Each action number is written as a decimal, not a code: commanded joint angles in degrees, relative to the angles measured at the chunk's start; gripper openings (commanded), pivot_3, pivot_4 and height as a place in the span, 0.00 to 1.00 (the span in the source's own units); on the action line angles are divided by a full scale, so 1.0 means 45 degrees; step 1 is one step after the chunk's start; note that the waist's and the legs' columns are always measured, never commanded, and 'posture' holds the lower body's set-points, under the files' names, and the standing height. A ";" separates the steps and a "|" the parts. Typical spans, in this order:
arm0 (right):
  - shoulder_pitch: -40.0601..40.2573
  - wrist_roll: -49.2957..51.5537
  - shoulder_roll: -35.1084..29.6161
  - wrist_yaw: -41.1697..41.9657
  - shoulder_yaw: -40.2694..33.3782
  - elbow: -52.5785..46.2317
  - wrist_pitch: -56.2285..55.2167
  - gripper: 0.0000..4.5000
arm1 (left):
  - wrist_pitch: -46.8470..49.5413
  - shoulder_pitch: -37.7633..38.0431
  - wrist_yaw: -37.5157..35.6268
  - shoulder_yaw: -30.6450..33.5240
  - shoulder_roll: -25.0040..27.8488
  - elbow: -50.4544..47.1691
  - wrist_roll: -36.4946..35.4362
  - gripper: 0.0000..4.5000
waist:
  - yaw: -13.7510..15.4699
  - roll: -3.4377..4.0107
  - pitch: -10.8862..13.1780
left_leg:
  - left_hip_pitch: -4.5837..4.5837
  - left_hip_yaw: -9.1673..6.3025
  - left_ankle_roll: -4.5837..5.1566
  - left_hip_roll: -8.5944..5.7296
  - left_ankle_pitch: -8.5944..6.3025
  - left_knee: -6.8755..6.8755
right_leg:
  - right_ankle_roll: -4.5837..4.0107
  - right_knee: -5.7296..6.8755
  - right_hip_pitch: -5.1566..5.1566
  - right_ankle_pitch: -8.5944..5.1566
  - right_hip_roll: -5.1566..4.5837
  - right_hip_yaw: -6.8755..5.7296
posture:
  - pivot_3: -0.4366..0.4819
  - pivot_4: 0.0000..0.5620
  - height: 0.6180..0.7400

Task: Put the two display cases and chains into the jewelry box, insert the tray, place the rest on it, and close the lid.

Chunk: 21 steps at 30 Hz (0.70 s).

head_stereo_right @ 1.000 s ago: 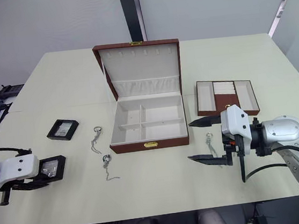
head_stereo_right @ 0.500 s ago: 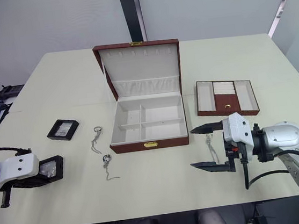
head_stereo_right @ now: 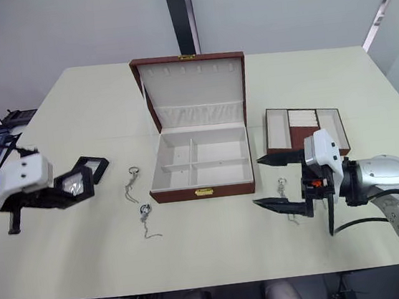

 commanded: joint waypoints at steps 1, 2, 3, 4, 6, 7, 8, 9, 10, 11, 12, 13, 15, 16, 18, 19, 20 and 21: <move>-0.0218 0.0206 -0.0204 -0.0652 -0.0379 -0.0220 0.0582 1.00 | 0.1323 -0.1398 -0.0505 -0.0462 -0.0580 -0.0917 -0.0368 0.01 | 0.0046 0.0000 0.0000 | 0.0001 -0.0003 0.0000 -0.0002 0.0000 0.0001 | 0.0000 0.0000 0.0003 0.0000 0.0000 -0.0001 | 0.48 0.27 1.00; -0.0215 0.0185 -0.0198 -0.0836 -0.0378 -0.0243 0.0733 1.00 | 0.1556 -0.1927 -0.0582 -0.0806 -0.0801 -0.1069 -0.0467 0.01 | 0.0056 0.0000 0.0000 | 0.0002 -0.0003 0.0000 -0.0003 0.0000 0.0003 | 0.0000 0.0000 0.0004 0.0000 0.0000 -0.0002 | 0.48 0.27 1.00; -0.0198 0.0193 -0.0170 -0.1024 -0.0402 -0.0286 0.0857 1.00 | 0.1758 -0.2428 -0.0622 -0.1136 -0.1014 -0.1182 -0.0562 0.01 | 0.0074 0.0000 0.0000 | 0.0001 -0.0004 0.0000 -0.0002 0.0000 0.0003 | 0.0000 0.0000 0.0005 0.0000 0.0001 0.0000 | 0.48 0.27 1.00; -0.0131 0.0227 -0.0182 -0.1218 -0.0475 -0.0365 0.1027 1.00 | 0.1925 -0.3091 -0.0642 -0.1623 -0.1266 -0.1250 -0.0691 0.01 | 0.0098 -0.0001 0.0001 | 0.0001 -0.0006 0.0001 -0.0003 0.0000 0.0004 | 0.0000 0.0000 0.0004 0.0000 0.0003 0.0002 | 0.48 0.27 1.00; -0.0010 0.0305 -0.0164 -0.1592 -0.0598 -0.0522 0.1327 1.00 | 0.2107 -0.4250 -0.0649 -0.2493 -0.1733 -0.1095 -0.0790 0.01 | 0.0144 -0.0009 0.0005 | -0.0008 -0.0020 0.0001 -0.0003 0.0000 0.0011 | 0.0000 -0.0001 0.0003 0.0000 0.0009 -0.0003 | 0.48 0.27 1.00; 0.0063 0.0337 -0.0146 -0.1757 -0.0660 -0.0602 0.1431 1.00 | 0.2114 -0.4803 -0.0649 -0.2927 -0.2015 -0.0891 -0.0732 0.01 | 0.0150 -0.0009 0.0005 | -0.0012 -0.0023 0.0001 -0.0002 0.0000 0.0013 | 0.0000 -0.0003 0.0002 0.0000 0.0010 -0.0004 | 0.48 0.27 1.00; 0.0081 0.0354 -0.0116 -0.1919 -0.0674 -0.0666 0.1510 1.00 | 0.2022 -0.5213 -0.0649 -0.3297 -0.2199 -0.0655 -0.0652 0.01 | 0.0151 -0.0010 0.0006 | -0.0012 -0.0022 0.0001 -0.0005 0.0000 0.0014 | 0.0000 -0.0005 0.0001 0.0000 0.0010 0.0000 | 0.48 0.27 1.00; 0.0160 0.0327 -0.0114 -0.2051 -0.0718 -0.0736 0.1537 1.00 | 0.1930 -0.5636 -0.0649 -0.3685 -0.2450 -0.0432 -0.0563 0.01 | 0.0151 -0.0009 0.0005 | -0.0014 -0.0023 0.0002 -0.0008 0.0000 0.0015 | 0.0000 -0.0006 0.0001 0.0000 0.0010 0.0002 | 0.48 0.27 1.00; 0.0235 0.0304 -0.0097 -0.2192 -0.0770 -0.0789 0.1564 1.00 | 0.2029 -0.6084 -0.0649 -0.4010 -0.2822 -0.0198 -0.0489 0.01 | 0.0139 -0.0008 0.0005 | -0.0014 -0.0024 0.0002 -0.0010 0.0000 0.0015 | 0.0000 -0.0008 0.0001 0.0000 0.0010 0.0003 | 0.48 0.27 1.00; 0.0289 0.0282 -0.0057 -0.2353 -0.0808 -0.0835 0.1579 1.00 | 0.2132 -0.6481 -0.0649 -0.4342 -0.3141 0.0035 -0.0447 0.01 | 0.0146 -0.0009 0.0005 | -0.0010 -0.0021 0.0003 -0.0013 -0.0001 0.0015 | 0.0000 -0.0009 0.0001 -0.0001 0.0010 0.0013 | 0.48 0.27 1.00; 0.0338 0.0282 -0.0027 -0.2493 -0.0857 -0.0869 0.1605 1.00 | 0.2135 -0.6841 -0.0649 -0.4635 -0.3467 0.0298 -0.0365 0.01 | 0.0139 -0.0009 0.0005 | -0.0012 -0.0024 0.0004 -0.0013 0.0000 0.0016 | 0.0001 -0.0009 0.0001 -0.0001 0.0012 0.0011 | 0.48 0.27 1.00; 0.0411 0.0262 -0.0017 -0.2632 -0.0903 -0.0910 0.1631 1.00 | 0.2133 -0.7175 -0.0649 -0.4932 -0.3809 0.0619 -0.0105 0.01 | 0.0149 -0.0009 0.0005 | -0.0013 -0.0025 0.0004 -0.0013 0.0000 0.0016 | 0.0001 -0.0009 0.0000 -0.0001 0.0013 0.0011 | 0.48 0.27 1.00; 0.0522 0.0224 0.0019 -0.2898 -0.0947 -0.0995 0.1687 1.00 | 0.1976 -0.7723 -0.0649 -0.5416 -0.4398 0.1328 0.0319 0.01 | 0.0143 -0.0010 0.0006 | -0.0013 -0.0027 0.0005 -0.0013 0.0001 0.0019 | 0.0001 -0.0009 0.0000 -0.0001 0.0016 0.0012 | 0.48 0.27 1.00; 0.0553 0.0233 0.0057 -0.3052 -0.0949 -0.1033 0.1736 1.00 | 0.1845 -0.7964 -0.0649 -0.5514 -0.4776 0.1776 0.0588 0.01 | 0.0138 -0.0010 0.0006 | -0.0013 -0.0026 0.0005 -0.0013 0.0001 0.0020 | 0.0001 -0.0009 0.0000 -0.0001 0.0016 0.0014 | 0.48 0.27 1.00; 0.0690 0.0150 0.0099 -0.3271 -0.0922 -0.1111 0.1711 1.00 | 0.1337 -0.8302 -0.0480 -0.5684 -0.5511 0.2589 0.1216 0.01 | 0.0131 -0.0012 0.0007 | -0.0013 -0.0026 0.0006 -0.0014 0.0001 0.0021 | 0.0001 -0.0009 0.0000 -0.0001 0.0017 0.0018 | 0.48 0.27 1.00; 0.0768 0.0112 0.0129 -0.3362 -0.0931 -0.1138 0.1676 1.00 | 0.1228 -0.8435 -0.0479 -0.5767 -0.5862 0.2899 0.1439 0.01 | 0.0135 -0.0012 0.0007 | -0.0015 -0.0027 0.0006 -0.0014 0.0001 0.0021 | 0.0001 -0.0009 -0.0001 -0.0001 0.0019 0.0018 | 0.48 0.27 1.00; 0.0914 0.0015 0.0143 -0.3425 -0.0970 -0.1152 0.1575 1.00 | 0.1114 -0.8638 -0.0365 -0.5861 -0.6413 0.3346 0.1638 0.01 | 0.0145 -0.0012 0.0007 | -0.0015 -0.0027 0.0006 -0.0015 0.0001 0.0020 | 0.0001 -0.0010 -0.0002 -0.0001 0.0020 0.0019 | 0.48 0.27 1.00; 0.1002 -0.0089 0.0157 -0.3520 -0.0983 -0.1143 0.1501 1.00 | 0.1067 -0.8914 -0.0151 -0.5866 -0.7056 0.3925 0.1780 0.01 | 0.0152 -0.0014 0.0008 | -0.0017 -0.0027 0.0006 -0.0015 0.0001 0.0021 | 0.0001 -0.0011 -0.0002 -0.0001 0.0019 0.0019 | 0.48 0.27 1.00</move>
